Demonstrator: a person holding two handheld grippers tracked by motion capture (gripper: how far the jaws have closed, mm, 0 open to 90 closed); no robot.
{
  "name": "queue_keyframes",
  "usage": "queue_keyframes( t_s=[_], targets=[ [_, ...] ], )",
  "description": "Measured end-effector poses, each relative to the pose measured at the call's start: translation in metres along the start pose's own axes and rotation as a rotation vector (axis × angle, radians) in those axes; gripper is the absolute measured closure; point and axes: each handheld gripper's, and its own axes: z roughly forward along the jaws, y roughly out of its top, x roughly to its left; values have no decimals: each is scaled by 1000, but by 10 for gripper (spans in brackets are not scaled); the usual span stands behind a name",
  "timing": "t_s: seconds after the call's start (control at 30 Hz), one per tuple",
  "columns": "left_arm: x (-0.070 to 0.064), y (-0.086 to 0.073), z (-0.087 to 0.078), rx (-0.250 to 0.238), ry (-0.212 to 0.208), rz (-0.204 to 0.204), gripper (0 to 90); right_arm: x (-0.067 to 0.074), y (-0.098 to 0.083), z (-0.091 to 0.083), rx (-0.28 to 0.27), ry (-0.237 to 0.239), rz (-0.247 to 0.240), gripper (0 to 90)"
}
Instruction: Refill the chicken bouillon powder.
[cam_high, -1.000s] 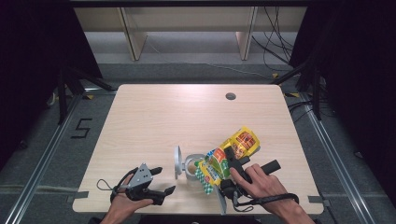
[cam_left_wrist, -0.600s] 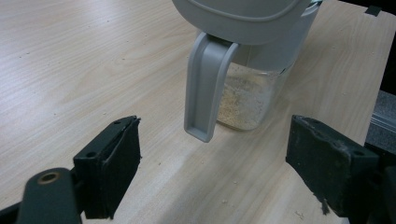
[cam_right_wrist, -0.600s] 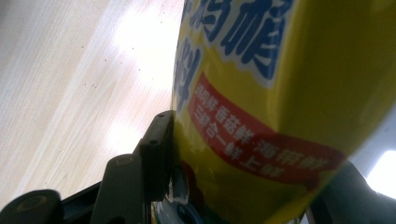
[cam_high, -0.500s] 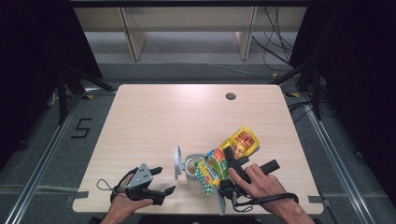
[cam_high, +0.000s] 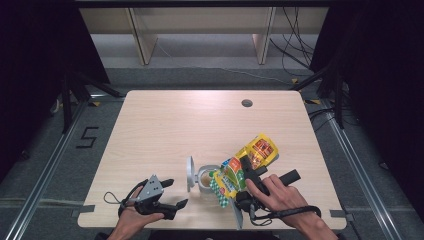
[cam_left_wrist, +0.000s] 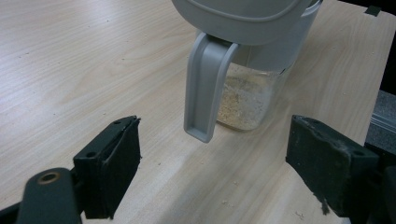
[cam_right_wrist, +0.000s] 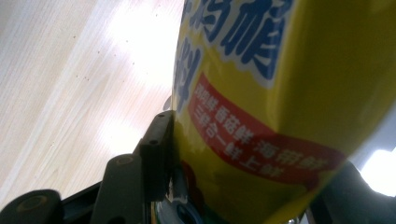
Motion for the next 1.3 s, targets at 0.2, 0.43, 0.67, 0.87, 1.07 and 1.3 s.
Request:
queue_keyframes(
  t_s=[0.2,0.43,0.67,0.87,1.07,1.3],
  targets=[
    [-1,0,0,-1,8,1,169,-2,-1,-1,-7,-4,-22,498],
    [0,0,0,0,8,6,170,-3,-2,0,-13,-14,-24,499],
    [0,0,0,6,10,12,170,-5,-1,0,-18,-16,-63,499],
    [0,0,0,-1,8,3,169,-4,-3,-1,-15,-25,-48,499],
    [0,0,0,-4,5,1,169,-4,-2,-1,-15,-25,-63,499],
    [0,0,0,4,10,11,169,-4,-3,-1,-18,-30,-74,500]
  ],
)
